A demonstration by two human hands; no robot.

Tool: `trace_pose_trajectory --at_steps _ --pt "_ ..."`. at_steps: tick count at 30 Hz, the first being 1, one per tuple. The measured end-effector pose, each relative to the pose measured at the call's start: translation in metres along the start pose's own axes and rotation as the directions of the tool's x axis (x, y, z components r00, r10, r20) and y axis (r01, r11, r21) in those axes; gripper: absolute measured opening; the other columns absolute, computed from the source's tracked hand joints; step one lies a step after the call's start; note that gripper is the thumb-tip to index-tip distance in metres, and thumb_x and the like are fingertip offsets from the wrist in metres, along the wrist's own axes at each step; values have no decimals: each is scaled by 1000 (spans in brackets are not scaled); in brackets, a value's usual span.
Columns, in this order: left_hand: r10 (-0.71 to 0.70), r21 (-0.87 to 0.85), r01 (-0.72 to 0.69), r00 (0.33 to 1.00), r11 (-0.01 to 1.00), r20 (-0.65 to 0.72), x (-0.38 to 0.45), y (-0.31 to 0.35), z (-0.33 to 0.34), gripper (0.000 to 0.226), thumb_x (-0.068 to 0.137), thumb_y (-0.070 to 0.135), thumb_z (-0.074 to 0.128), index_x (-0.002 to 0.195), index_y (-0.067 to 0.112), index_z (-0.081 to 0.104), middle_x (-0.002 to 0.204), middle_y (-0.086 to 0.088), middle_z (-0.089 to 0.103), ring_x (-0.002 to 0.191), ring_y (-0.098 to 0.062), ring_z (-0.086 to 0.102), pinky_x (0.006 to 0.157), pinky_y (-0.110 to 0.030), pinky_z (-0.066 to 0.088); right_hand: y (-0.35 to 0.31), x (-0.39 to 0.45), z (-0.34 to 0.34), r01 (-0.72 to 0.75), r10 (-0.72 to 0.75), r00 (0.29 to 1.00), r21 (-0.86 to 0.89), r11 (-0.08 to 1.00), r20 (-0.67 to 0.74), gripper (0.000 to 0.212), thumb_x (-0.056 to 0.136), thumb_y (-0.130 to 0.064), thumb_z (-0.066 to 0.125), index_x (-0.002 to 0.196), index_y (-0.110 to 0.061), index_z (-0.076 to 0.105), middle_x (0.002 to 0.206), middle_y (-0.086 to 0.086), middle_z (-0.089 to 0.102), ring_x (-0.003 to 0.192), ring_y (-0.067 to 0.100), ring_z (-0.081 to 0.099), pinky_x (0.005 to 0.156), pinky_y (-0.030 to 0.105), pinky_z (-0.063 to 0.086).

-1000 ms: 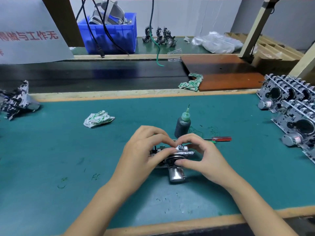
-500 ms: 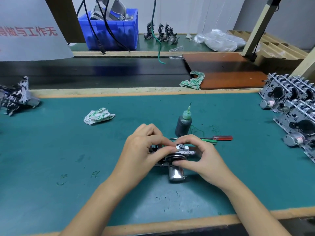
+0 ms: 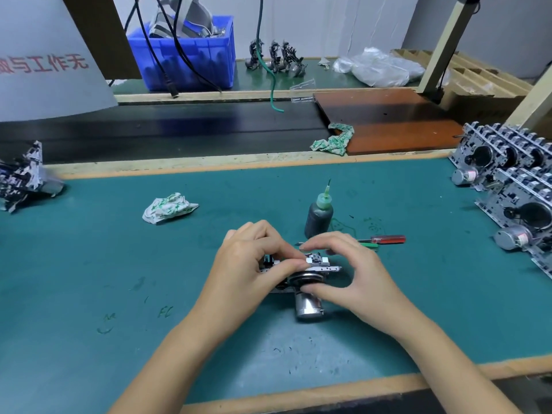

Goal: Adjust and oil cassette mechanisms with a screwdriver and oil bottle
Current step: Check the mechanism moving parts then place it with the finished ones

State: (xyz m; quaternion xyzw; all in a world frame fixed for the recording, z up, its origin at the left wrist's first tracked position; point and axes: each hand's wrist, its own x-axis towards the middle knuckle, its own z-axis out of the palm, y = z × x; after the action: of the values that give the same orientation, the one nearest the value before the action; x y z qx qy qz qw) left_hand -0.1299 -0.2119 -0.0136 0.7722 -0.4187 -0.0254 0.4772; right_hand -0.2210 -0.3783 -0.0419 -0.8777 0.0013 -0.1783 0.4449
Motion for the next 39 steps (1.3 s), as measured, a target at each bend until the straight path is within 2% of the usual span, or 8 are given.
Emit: trace_pose_trajectory --at_steps 3,7,15,21,26,32,35,39 --pt "0 12 1 1000 1000 -18 0 0 2 7 76 38 67 74 45 66 83 12 56 76 -3 49 72 -27 32 -1 -8 -6 225 -295 935 -313 923 -198 36 76 -34 74 110 -21 67 102 -9 64 97 12 57 89 23 43" --pt "3 18 -2 1000 1000 -23 0 -1 2 8 76 38 67 73 45 66 81 14 55 74 -4 49 70 -26 32 1 -14 -6 314 -479 851 -521 794 -217 19 82 -28 71 90 -12 76 82 -2 68 84 20 57 70 38 51" --pt "-6 -4 6 1000 1000 -20 1 -3 2 5 75 38 68 71 37 72 78 15 55 74 -6 49 67 -26 31 -3 -8 -8 306 -454 856 -464 831 -248 17 82 -28 69 82 -12 77 84 -4 68 86 20 57 73 38 50" --pt "16 -12 -15 1000 1000 14 -2 -4 -5 10 76 38 71 86 37 73 78 11 52 70 -3 48 63 -12 33 -3 -17 -14 145 -204 927 -202 969 -315 24 81 -29 67 105 -26 64 96 -12 63 91 6 59 85 16 42" --pt "59 92 -49 993 995 -100 -13 -8 -19 21 74 31 71 94 37 68 76 13 55 74 0 50 70 -8 36 0 -23 -9 7 -18 929 -31 999 -369 15 84 -18 61 89 -31 65 84 -13 66 79 7 62 74 12 45" --pt "60 133 -40 987 990 -151 -26 -12 -31 16 74 26 70 86 36 69 85 12 58 75 1 52 67 -9 37 21 -29 -2 -127 91 976 -175 976 -199 39 87 -3 64 94 -41 64 83 -19 62 73 5 58 65 14 43" --pt "76 186 -46 984 982 -160 -27 -10 -31 18 76 28 68 92 36 68 84 16 58 82 -2 52 73 -9 37 24 -28 4 -96 61 984 -214 972 -165 40 85 3 62 98 -34 70 84 -23 59 77 -3 55 67 11 39" --pt "166 257 -124 975 958 -148 -24 -3 -23 19 79 23 66 97 27 73 87 16 60 82 -4 52 76 -10 37 25 -29 4 -81 32 984 -285 955 -173 36 79 9 63 91 -23 72 84 -17 63 77 7 58 68 20 43"
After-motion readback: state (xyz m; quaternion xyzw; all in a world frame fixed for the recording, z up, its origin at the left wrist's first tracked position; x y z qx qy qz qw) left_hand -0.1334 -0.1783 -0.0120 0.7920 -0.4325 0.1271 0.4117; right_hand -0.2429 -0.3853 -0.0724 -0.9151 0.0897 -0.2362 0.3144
